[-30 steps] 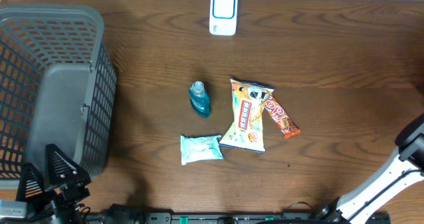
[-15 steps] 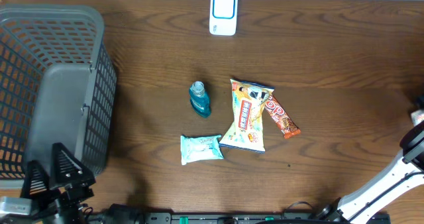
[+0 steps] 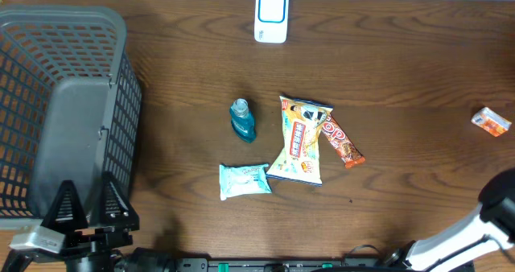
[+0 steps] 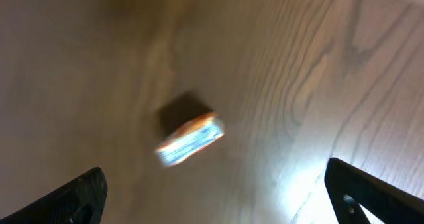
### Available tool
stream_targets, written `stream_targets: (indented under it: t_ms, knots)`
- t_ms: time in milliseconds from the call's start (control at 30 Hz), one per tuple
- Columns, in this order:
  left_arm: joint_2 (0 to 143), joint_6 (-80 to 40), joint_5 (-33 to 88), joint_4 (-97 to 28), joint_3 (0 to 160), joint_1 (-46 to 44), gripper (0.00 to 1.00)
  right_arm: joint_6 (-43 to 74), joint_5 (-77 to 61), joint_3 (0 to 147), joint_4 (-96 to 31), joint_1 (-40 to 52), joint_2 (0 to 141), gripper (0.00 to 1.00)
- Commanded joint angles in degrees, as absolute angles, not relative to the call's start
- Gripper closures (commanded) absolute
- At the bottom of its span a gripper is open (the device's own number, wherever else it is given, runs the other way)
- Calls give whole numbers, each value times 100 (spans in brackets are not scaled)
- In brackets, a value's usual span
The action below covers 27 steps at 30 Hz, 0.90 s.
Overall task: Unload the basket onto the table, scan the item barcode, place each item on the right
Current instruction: 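Move the right gripper back over the yellow snack bag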
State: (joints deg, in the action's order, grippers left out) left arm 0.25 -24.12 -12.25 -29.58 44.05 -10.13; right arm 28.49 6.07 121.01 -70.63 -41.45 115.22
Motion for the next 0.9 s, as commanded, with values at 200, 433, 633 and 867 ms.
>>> stream_targets:
  t_ms: [200, 433, 633, 867]
  knots:
    - [16, -2257, -810, -3284, 4018, -993, 14, 3297, -357, 12230, -7422, -3188, 10099, 1]
    - [16, -2255, -812, -3317, 3629, -993, 14, 2958, -351, 12197, -8324, -1887, 9968, 1]
    - [16, -2257, -812, -4071, 3605, -993, 14, 2150, -338, 11880, -8818, -840, 9977, 1]
    - [16, -2257, -812, -4792, 3605, -993, 14, 2049, -351, 11065, -8836, 242, 9977, 1]
